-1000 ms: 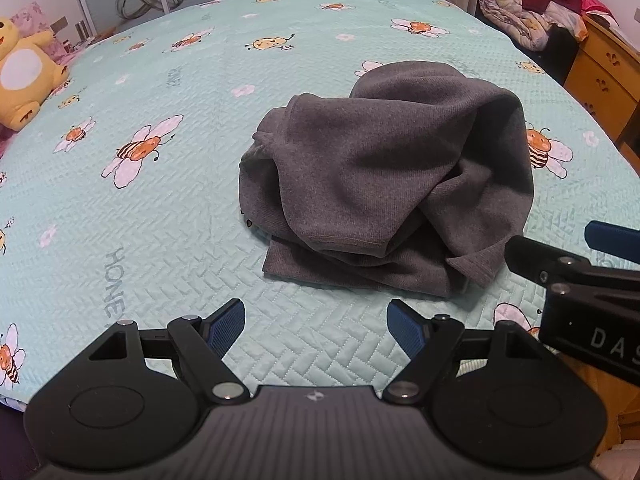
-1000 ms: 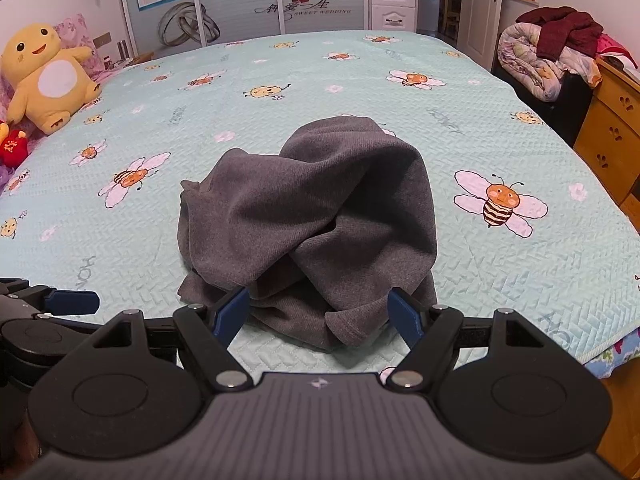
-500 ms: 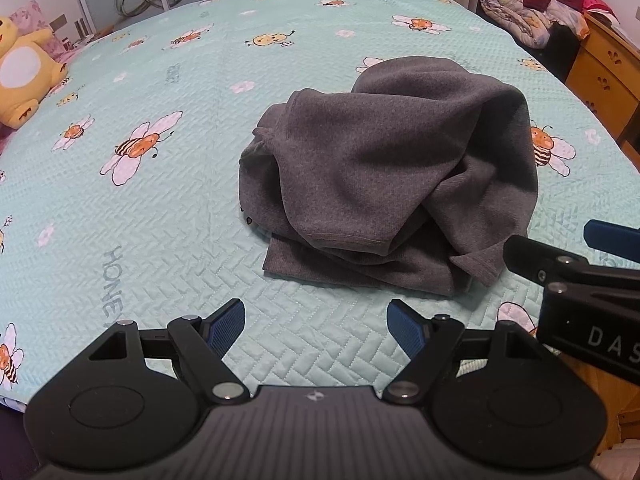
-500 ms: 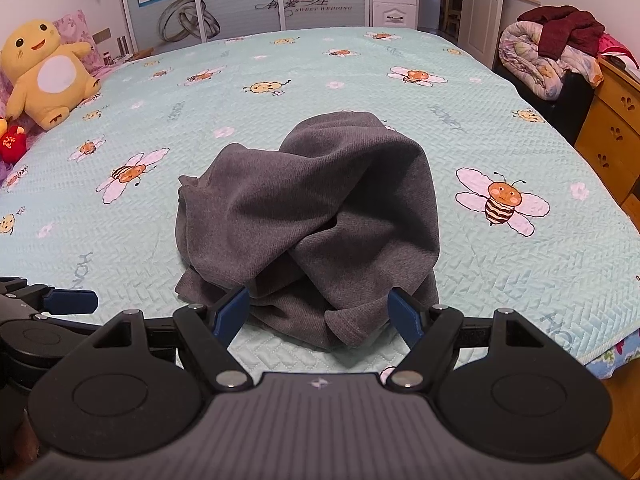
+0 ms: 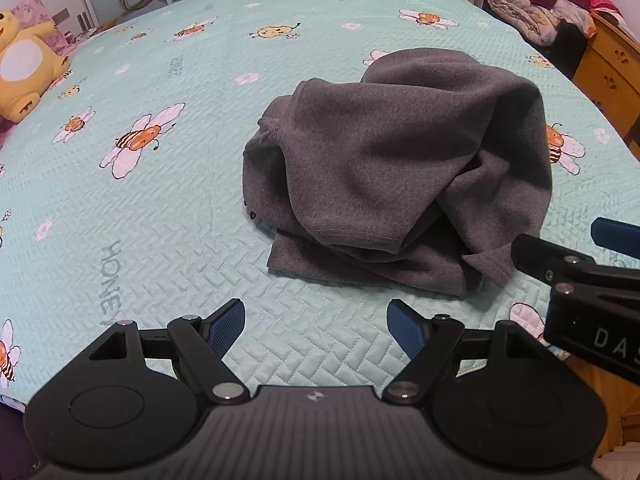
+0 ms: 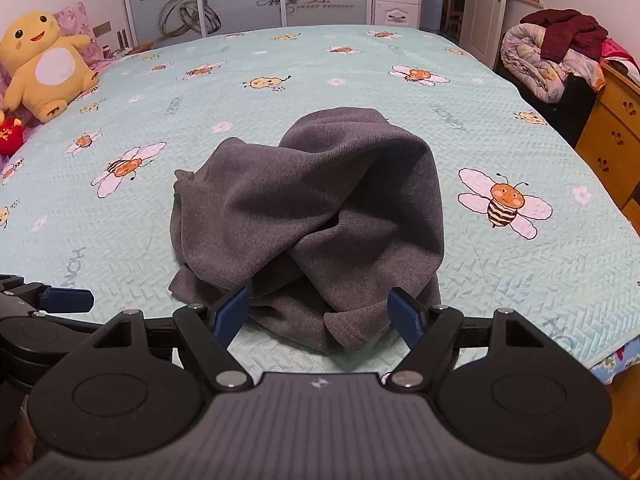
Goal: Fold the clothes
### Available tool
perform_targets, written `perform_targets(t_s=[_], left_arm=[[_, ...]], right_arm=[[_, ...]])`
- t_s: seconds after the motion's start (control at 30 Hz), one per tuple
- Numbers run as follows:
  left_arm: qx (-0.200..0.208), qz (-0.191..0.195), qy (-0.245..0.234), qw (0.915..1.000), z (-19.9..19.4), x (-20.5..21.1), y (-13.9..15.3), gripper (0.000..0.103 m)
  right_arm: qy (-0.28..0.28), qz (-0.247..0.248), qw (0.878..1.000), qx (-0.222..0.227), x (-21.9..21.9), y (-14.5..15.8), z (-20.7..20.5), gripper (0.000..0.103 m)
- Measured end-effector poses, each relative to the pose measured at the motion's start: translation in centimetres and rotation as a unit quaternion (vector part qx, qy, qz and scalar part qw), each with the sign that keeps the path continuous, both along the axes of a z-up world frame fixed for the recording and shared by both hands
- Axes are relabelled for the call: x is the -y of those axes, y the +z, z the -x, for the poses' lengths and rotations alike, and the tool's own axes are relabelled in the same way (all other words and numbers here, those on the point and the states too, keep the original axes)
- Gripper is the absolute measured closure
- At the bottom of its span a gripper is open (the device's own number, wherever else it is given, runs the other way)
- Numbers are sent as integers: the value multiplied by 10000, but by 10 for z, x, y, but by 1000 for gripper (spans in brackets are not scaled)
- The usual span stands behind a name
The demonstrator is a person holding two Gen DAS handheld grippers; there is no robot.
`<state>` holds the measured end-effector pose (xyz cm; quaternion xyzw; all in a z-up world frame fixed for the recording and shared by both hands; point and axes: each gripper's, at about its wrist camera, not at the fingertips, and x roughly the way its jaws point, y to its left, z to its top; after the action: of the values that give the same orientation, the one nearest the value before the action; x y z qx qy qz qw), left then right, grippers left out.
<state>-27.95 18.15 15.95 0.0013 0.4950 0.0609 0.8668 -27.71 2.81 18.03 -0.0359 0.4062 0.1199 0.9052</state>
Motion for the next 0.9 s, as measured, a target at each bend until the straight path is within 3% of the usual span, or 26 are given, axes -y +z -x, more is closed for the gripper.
perform_targets(t_s=[0.27, 0.47, 0.63, 0.73, 0.9], left_arm=[[-55, -17, 33, 10000, -5, -3, -9, 22], [129, 39, 94, 9999, -7, -8, -10, 22], [360, -49, 193, 9992, -9, -10, -10, 22], [385, -176, 198, 9989, -13, -10, -13, 22], [588, -106, 167, 9981, -18, -15, -22, 22]], right_arm=[[-8, 33, 9999, -115, -1, -10, -7, 27], [-47, -122, 9999, -63, 6, -18, -12, 27], [-47, -526, 9972, 527, 22, -19, -9, 27], [-7, -604, 9920, 1112, 30, -19, -4, 27], [327, -281, 9776, 2060, 34, -34, 2, 27]])
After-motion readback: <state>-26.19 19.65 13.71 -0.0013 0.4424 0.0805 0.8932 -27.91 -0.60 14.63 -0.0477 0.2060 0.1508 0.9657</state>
